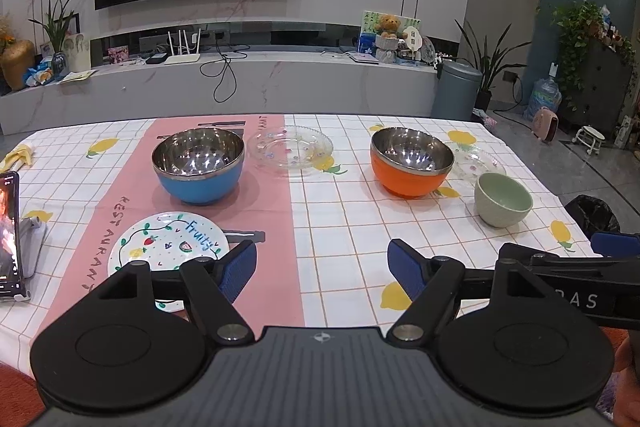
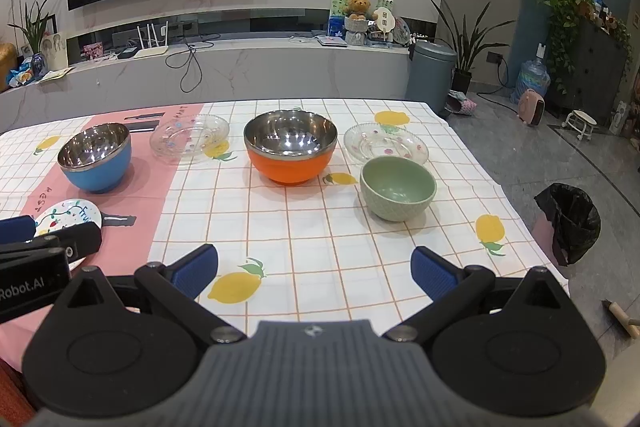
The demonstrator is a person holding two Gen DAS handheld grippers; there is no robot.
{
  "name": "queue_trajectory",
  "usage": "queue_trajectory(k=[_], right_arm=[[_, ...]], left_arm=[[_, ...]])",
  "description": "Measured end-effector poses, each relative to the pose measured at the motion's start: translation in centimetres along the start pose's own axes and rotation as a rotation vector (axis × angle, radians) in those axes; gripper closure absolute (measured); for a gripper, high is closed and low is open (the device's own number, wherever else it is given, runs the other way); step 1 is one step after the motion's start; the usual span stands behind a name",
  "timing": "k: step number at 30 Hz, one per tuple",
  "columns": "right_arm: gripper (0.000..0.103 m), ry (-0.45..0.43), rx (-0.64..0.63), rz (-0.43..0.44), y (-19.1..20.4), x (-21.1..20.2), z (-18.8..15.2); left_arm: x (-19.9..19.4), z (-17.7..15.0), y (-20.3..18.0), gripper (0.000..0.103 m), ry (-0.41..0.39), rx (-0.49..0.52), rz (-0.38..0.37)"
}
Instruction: Organize plates and bowls
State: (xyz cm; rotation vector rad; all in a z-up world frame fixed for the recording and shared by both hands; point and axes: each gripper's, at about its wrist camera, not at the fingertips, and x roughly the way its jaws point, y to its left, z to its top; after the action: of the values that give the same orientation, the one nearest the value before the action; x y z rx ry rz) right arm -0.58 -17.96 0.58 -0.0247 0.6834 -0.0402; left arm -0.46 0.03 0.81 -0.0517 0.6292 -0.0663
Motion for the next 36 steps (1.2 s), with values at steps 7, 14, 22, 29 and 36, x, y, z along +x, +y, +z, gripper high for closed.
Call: queue_trajectory(k=[7,14,22,29,36], right_arm=[[0.003,0.000,0.000,0.000,0.01,0.00,-0.01],[0.003,0.001,0.000,0.000,0.01,0.00,0.01],[0.003,0.002,0.000,0.000,0.03,0.06,-0.12],[0.003,0.003,0.003,0.002,0.02,0.03,-0.18],[0.003,0.006,0.002,0.003,0.10,0.03,-0.34]], left_arm=[[-0.04,-0.08,0.08,0.015,-0.001,0.000,0.000],[-0.10,-0.09,0.18,0.015,-0.007,-0.001,0.007],[-0.15,-0.08,0.18,0.015,-0.008,-0.002,0.007],[-0.24,-0.02,0.17,0.015,-0.008,-0.001,0.014],[-0.32,0.02,0.20,0.015,-0.007,-0.003,0.014]])
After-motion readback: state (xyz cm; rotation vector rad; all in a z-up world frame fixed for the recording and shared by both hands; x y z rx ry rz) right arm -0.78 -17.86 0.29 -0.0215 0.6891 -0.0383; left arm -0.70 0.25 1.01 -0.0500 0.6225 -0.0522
